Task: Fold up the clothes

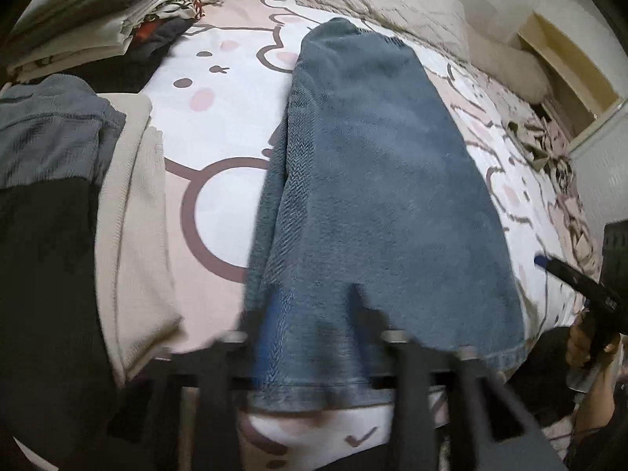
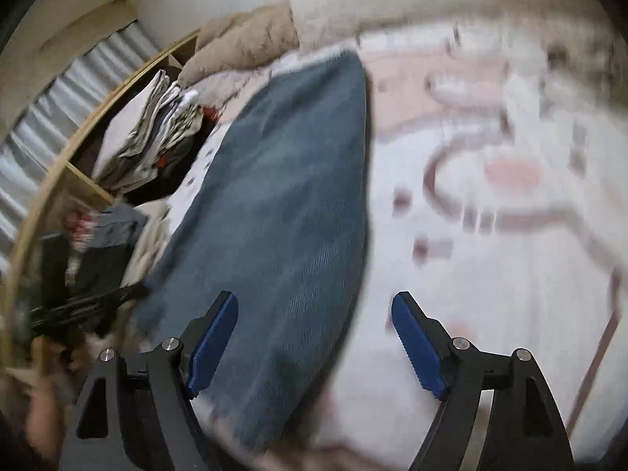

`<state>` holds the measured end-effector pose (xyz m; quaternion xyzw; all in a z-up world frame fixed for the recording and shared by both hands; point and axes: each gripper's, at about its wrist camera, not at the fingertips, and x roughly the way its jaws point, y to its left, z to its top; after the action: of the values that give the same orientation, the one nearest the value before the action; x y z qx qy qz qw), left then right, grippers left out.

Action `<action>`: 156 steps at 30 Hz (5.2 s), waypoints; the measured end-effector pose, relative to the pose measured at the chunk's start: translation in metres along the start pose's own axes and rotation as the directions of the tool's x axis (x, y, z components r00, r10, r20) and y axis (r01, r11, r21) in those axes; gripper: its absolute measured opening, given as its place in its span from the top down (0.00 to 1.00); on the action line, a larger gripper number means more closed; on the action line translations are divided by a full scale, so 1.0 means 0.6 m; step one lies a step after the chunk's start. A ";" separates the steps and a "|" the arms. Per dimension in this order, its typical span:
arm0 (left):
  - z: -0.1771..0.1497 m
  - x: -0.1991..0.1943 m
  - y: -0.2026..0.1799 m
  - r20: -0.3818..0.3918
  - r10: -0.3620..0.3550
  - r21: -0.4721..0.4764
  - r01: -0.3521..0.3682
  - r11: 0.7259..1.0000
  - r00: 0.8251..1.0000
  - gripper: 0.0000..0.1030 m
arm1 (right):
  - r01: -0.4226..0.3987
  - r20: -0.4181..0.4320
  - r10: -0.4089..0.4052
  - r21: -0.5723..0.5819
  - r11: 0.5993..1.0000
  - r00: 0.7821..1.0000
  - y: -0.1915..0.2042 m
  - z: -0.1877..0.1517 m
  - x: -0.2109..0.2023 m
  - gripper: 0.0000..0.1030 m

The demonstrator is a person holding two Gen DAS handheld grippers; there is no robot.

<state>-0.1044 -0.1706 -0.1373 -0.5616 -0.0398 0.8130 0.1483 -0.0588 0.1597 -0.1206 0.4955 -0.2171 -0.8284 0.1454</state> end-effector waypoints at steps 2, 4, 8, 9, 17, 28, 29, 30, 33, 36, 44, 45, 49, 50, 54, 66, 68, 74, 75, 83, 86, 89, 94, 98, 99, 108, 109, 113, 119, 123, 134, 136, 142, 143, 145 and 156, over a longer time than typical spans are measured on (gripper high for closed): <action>-0.002 0.008 0.011 -0.024 0.048 0.014 -0.048 0.999 0.999 0.50 | -0.075 -0.071 0.081 0.086 0.994 0.994 -0.015 -0.026 0.016 0.22; -0.008 0.017 0.020 -0.055 0.070 0.028 -0.068 0.997 0.996 0.50 | -0.123 -0.114 0.141 0.147 0.981 0.983 -0.022 -0.054 0.032 0.28; -0.020 0.032 0.027 -0.102 0.053 0.053 -0.048 0.997 0.993 0.50 | -0.149 -0.146 0.185 0.228 0.962 0.972 -0.028 -0.078 0.058 0.29; -0.021 0.034 0.029 -0.103 0.047 0.056 -0.041 0.998 0.994 0.49 | -0.156 -0.150 0.196 0.245 0.957 0.969 -0.029 -0.082 0.065 0.29; -0.016 0.053 0.028 -0.110 0.017 0.077 -0.009 0.997 0.994 0.49 | -0.126 -0.219 0.160 0.162 0.979 0.962 -0.002 -0.079 0.096 0.29; -0.005 0.045 0.027 -0.166 -0.110 -0.002 0.111 0.994 0.980 0.89 | -0.121 -0.277 0.146 0.107 0.987 0.950 0.025 -0.083 0.121 0.78; -0.004 0.040 0.026 -0.159 -0.113 -0.012 0.113 0.994 0.981 0.90 | -0.139 -0.276 0.177 0.152 0.979 0.945 0.017 -0.082 0.124 0.80; -0.003 0.030 0.023 -0.144 -0.121 -0.021 0.119 0.993 0.982 0.90 | -0.155 -0.273 0.206 0.194 0.969 0.940 0.009 -0.081 0.127 0.82; -0.001 -0.008 0.003 -0.094 -0.157 -0.040 0.154 0.987 0.983 0.91 | -0.198 -0.256 0.243 0.189 0.962 0.936 0.015 -0.069 0.109 0.84; -0.002 -0.048 -0.037 -0.044 -0.208 -0.035 0.207 0.978 0.977 0.91 | -0.236 -0.222 0.273 0.179 0.955 0.936 0.010 -0.041 0.061 0.85; -0.061 -0.097 -0.191 -0.041 -0.394 0.020 0.395 0.918 0.918 0.91 | -0.169 -0.059 0.174 0.082 0.982 0.983 -0.046 0.033 -0.151 0.86; -0.073 -0.097 -0.207 -0.052 -0.414 0.019 0.415 0.909 0.909 0.91 | -0.156 -0.055 0.161 0.089 0.984 0.985 -0.060 0.027 -0.171 0.86; -0.127 -0.068 -0.248 -0.104 -0.444 -0.012 0.445 0.895 0.890 0.91 | -0.114 -0.063 0.123 0.124 0.986 0.990 -0.117 -0.021 -0.227 0.86; -0.137 -0.054 -0.249 -0.120 -0.438 -0.033 0.437 0.899 0.891 0.91 | -0.099 -0.076 0.111 0.148 0.984 0.991 -0.131 -0.031 -0.216 0.86; -0.171 -0.001 -0.253 -0.185 -0.373 -0.076 0.365 0.928 0.909 0.91 | -0.026 -0.128 0.054 0.212 0.977 0.990 -0.174 -0.065 -0.173 0.86; 0.067 -0.091 -0.233 0.198 -0.069 0.198 0.029 0.980 0.978 0.81 | 0.167 -0.228 -0.125 0.176 0.970 0.966 -0.199 -0.089 -0.100 0.86; 0.152 -0.051 -0.235 0.246 -0.067 0.212 0.013 0.977 0.967 0.81 | 0.194 -0.234 -0.147 0.194 0.962 0.961 -0.203 -0.095 -0.096 0.86; 0.340 0.138 -0.176 0.210 0.056 0.109 -0.080 0.991 0.976 0.81 | 0.230 -0.224 -0.180 0.219 0.948 0.958 -0.210 -0.108 -0.095 0.86; 0.352 0.161 -0.165 0.202 0.077 0.088 -0.096 0.991 0.976 0.81 | 0.232 -0.225 -0.181 0.221 0.947 0.957 -0.211 -0.108 -0.096 0.86; 0.375 0.254 -0.134 0.199 0.156 0.050 -0.169 0.984 0.967 0.81 | 0.182 -0.237 -0.114 0.288 0.940 0.965 -0.236 -0.114 -0.095 0.86; 0.354 0.204 -0.148 0.264 0.159 0.073 -0.184 0.980 0.951 0.81 | 0.157 -0.235 -0.083 0.320 0.934 0.968 -0.243 -0.116 -0.097 0.83; 0.314 0.127 -0.175 0.369 0.127 0.131 -0.187 0.974 0.921 0.80 | 0.128 -0.225 -0.049 0.348 0.929 0.973 -0.246 -0.119 -0.101 0.83; 0.168 -0.020 -0.257 0.531 0.000 0.330 -0.207 0.921 0.847 0.44 | -0.004 -0.165 0.082 0.425 0.905 0.983 -0.249 -0.119 -0.122 0.83; 0.009 -0.096 -0.327 0.580 -0.133 0.438 -0.170 0.883 0.804 0.43 | -0.075 -0.114 0.137 0.433 0.898 0.984 -0.232 -0.100 -0.152 0.83; -0.024 -0.107 -0.341 0.586 -0.161 0.457 -0.160 0.875 0.794 0.43 | -0.092 -0.108 0.154 0.438 0.894 0.982 -0.228 -0.094 -0.157 0.83; -0.291 -0.092 -0.493 0.526 -0.298 0.680 -0.184 0.709 0.796 0.43 | -0.077 -0.140 0.135 0.359 0.930 0.981 -0.184 -0.061 -0.166 0.85; -0.312 -0.081 -0.507 0.516 -0.301 0.698 -0.191 0.690 0.802 0.43 | -0.079 -0.140 0.139 0.366 0.927 0.980 -0.186 -0.062 -0.164 0.85; -0.352 -0.037 -0.536 0.484 -0.265 0.714 -0.202 0.670 0.834 0.43 | -0.116 -0.124 0.180 0.404 0.907 0.976 -0.195 -0.064 -0.166 0.85; -0.374 0.032 -0.569 0.514 -0.122 0.728 -0.357 0.585 0.849 0.43 | -0.161 -0.110 0.223 0.409 0.898 0.968 -0.185 -0.051 -0.167 0.85; -0.364 0.069 -0.566 0.473 -0.029 0.771 -0.398 0.497 0.881 0.44 | -0.182 -0.106 0.247 0.419 0.890 0.963 -0.190 -0.048 -0.166 0.85; -0.364 0.110 -0.531 0.384 0.130 0.861 -0.406 0.307 0.914 0.71 | -0.245 -0.077 0.315 0.466 0.850 0.946 -0.212 -0.040 -0.152 0.85; -0.357 0.100 -0.527 0.345 0.110 0.872 -0.362 0.329 0.932 0.87 | -0.251 -0.061 0.316 0.473 0.844 0.947 -0.217 -0.035 -0.153 0.85; -0.282 0.060 -0.496 0.170 0.020 0.836 -0.156 0.527 0.985 0.91 | -0.200 0.041 0.198 0.352 0.915 0.979 -0.210 -0.026 -0.197 0.85; -0.270 0.054 -0.492 0.142 0.001 0.824 -0.119 0.554 0.990 0.91 | -0.156 0.080 0.139 0.291 0.944 0.987 -0.197 -0.028 -0.215 0.85; -0.244 0.044 -0.484 0.077 -0.047 0.795 -0.033 0.606 0.996 0.91 | 0.009 0.204 -0.029 0.098 0.995 0.978 -0.150 -0.044 -0.265 0.85; -0.188 0.016 -0.482 -0.080 -0.176 0.693 0.181 0.698 0.981 0.91 | 0.442 0.384 -0.239 -0.628 0.640 0.892 0.048 -0.207 -0.242 0.33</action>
<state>0.0534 0.0961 -0.1202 -0.4607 0.2155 0.7476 0.4271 0.1193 0.1745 -0.0474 0.3190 0.1944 -0.9182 0.1315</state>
